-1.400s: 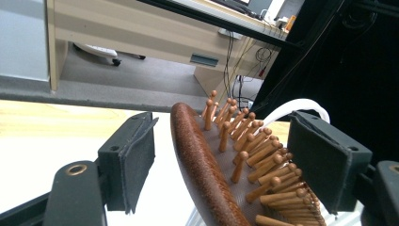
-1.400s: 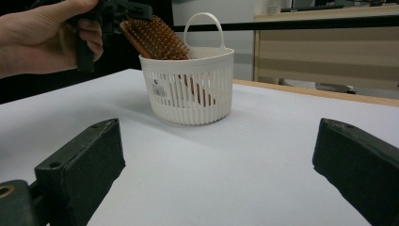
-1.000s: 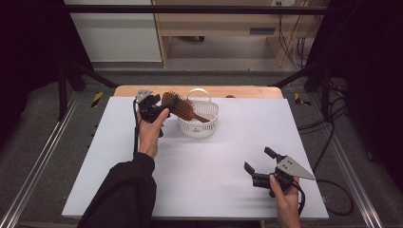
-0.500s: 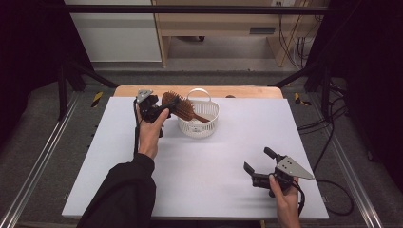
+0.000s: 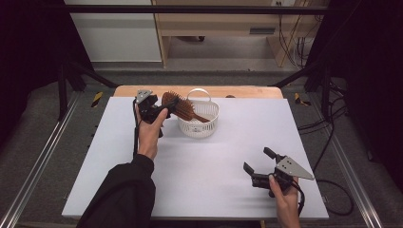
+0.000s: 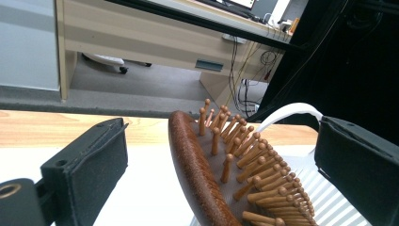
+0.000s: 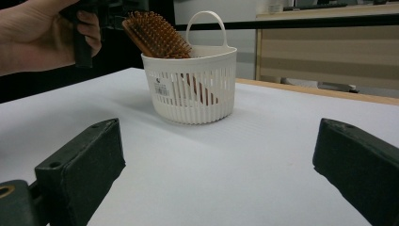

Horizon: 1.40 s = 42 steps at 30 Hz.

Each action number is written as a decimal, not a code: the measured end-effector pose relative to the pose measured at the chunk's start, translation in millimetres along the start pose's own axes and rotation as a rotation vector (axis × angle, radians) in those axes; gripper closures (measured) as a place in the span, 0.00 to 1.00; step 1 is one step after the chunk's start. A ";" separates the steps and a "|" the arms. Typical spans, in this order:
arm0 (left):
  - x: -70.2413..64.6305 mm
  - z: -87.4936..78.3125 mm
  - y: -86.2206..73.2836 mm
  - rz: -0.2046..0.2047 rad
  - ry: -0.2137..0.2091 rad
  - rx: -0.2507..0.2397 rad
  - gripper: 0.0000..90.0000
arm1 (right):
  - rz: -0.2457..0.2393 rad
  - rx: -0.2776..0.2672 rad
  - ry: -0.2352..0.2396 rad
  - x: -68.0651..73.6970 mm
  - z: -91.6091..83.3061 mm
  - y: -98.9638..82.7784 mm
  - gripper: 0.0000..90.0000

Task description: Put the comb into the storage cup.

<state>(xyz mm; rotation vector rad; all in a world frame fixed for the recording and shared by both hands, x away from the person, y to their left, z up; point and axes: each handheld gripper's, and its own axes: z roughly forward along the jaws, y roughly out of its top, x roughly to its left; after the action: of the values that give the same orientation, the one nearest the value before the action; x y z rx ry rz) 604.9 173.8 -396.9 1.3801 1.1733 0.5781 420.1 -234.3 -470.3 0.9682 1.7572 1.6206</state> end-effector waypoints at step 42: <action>-13.3 -22.1 3.9 0.117 0.011 -0.030 0.03 | 0.001 0.001 0.004 1.6 0.7 0.0 0.03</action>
<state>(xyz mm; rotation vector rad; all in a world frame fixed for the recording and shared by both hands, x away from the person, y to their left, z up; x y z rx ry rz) 581.8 172.5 -384.8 1.4278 1.0938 0.6842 419.8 -232.5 -470.3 0.9673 1.7606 1.6239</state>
